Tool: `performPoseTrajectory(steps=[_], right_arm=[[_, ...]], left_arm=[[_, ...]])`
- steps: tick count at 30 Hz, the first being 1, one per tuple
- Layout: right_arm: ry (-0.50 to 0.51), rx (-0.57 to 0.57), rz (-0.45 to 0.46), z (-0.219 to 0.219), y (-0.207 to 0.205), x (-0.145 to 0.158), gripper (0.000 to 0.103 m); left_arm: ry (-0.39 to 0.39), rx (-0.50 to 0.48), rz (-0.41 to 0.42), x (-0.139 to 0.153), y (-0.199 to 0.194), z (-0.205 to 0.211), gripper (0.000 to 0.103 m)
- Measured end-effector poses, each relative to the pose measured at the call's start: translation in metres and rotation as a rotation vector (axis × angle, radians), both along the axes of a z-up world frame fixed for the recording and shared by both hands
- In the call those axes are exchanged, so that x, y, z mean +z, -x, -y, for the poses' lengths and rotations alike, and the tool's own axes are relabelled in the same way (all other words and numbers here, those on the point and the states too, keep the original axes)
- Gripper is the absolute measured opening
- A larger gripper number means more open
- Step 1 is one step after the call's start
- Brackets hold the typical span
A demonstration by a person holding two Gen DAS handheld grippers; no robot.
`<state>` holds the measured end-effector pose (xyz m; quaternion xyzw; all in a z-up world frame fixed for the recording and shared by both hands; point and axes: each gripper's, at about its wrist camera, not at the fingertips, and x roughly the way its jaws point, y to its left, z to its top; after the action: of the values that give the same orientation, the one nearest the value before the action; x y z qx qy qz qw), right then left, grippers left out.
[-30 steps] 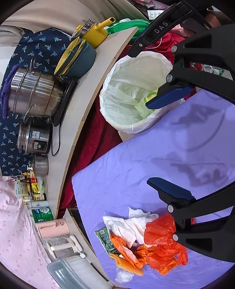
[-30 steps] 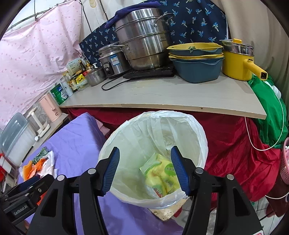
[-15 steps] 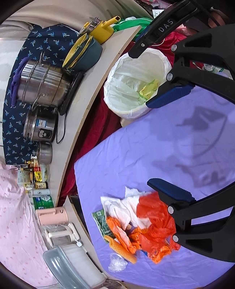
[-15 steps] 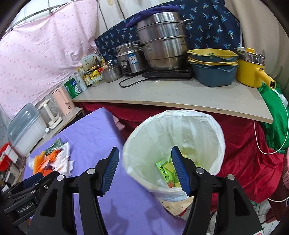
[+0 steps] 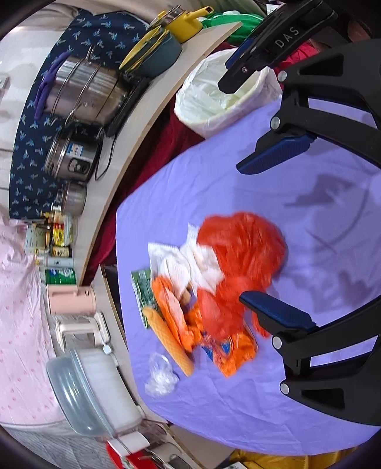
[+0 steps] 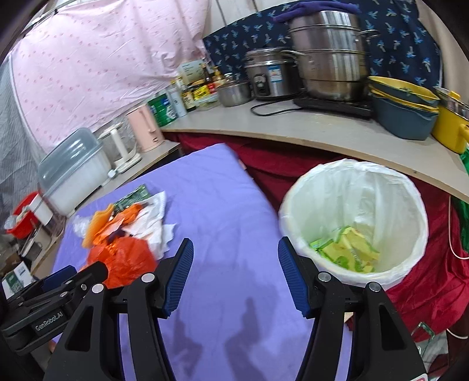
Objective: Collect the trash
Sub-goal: 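Grasp the orange plastic bag with the right tool while the left tool grasps the clear plastic bag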
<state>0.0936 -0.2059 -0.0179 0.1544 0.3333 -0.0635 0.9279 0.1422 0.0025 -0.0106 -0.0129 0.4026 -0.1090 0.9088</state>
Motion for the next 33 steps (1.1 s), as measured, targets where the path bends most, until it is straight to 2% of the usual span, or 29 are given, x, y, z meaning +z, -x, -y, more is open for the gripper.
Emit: performPoseTrajectory(steps=[12,14,21,26,33], right_arm=[[-0.016,0.143,-0.053,-0.076,-0.023,-0.018,0.059],[-0.019,0.163,-0.059,-0.089,-0.028,-0.023,0.066],[-0.02,0.209,-0.09,-0.116,-0.048,-0.039,0.073],[-0.017,0.216,-0.119,-0.125,-0.069,-0.051,0.073],[-0.048,0.224,-0.131,-0.13,-0.094,-0.06,0.07]], left_arm=[[0.008,0.16,-0.027,-0.012,-0.007,-0.086,0.078],[0.015,0.183,-0.033,-0.014,-0.009,-0.099,0.078],[0.026,0.252,-0.041,-0.019,-0.022,-0.136,0.082],[0.025,0.307,-0.041,-0.021,-0.042,-0.165,0.086],[0.04,0.373,-0.029,-0.02,-0.094,-0.201,0.091]])
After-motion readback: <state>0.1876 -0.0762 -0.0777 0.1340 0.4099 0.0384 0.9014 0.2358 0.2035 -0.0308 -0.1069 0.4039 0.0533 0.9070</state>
